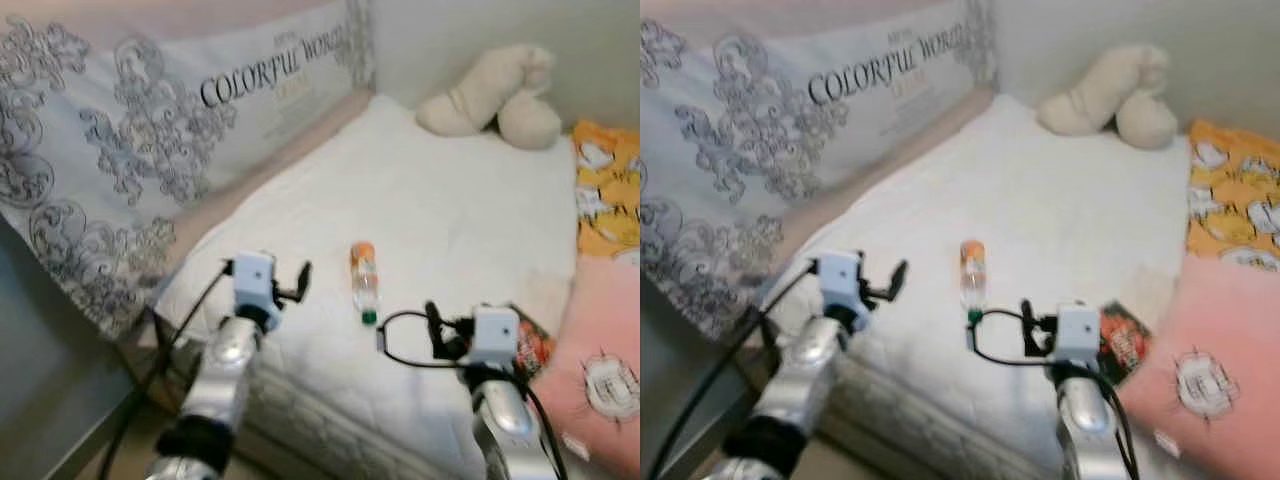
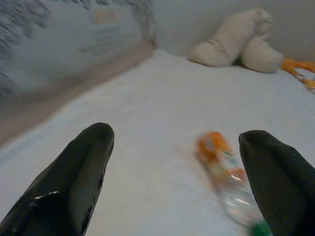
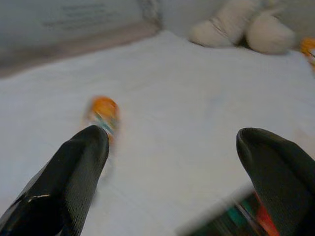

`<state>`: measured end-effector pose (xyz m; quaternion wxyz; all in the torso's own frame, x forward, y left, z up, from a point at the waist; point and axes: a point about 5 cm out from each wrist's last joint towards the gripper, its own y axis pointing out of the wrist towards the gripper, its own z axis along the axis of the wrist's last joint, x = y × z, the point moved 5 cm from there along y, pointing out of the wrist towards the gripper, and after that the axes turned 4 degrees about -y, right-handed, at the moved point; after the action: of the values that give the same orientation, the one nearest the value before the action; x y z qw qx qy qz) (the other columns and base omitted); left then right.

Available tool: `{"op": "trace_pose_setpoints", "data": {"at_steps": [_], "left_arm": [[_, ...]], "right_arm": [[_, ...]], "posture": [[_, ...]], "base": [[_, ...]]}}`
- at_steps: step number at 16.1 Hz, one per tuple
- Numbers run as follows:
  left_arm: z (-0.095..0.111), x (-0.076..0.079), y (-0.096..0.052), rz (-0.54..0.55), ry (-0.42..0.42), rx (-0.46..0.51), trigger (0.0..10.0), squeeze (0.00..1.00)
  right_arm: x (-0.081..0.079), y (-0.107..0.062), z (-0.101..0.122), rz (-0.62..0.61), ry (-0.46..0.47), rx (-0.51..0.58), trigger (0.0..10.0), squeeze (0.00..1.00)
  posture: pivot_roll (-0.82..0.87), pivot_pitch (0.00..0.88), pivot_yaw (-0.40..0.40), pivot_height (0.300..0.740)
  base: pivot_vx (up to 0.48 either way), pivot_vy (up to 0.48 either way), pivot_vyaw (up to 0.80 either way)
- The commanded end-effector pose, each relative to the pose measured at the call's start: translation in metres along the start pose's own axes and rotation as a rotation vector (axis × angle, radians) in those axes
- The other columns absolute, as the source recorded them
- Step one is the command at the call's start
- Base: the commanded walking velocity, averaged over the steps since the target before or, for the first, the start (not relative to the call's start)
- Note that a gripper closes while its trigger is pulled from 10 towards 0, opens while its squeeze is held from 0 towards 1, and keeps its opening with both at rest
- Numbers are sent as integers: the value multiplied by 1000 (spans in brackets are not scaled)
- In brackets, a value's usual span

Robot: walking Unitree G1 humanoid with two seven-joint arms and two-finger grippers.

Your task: Clean up the room

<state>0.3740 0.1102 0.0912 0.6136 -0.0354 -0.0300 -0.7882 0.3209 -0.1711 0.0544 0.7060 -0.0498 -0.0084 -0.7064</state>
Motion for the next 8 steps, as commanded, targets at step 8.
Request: {"op": "trace_pose_setpoints", "data": {"at_steps": [8], "left_arm": [[31, 10, -48, -237, 240, 10, 10000, 0]], "right_arm": [[-28, 54, 23, 63, -2, -12, 10000, 0]], "posture": [[293, 174, -68, 740]], "base": [[120, 0, 0]]}}
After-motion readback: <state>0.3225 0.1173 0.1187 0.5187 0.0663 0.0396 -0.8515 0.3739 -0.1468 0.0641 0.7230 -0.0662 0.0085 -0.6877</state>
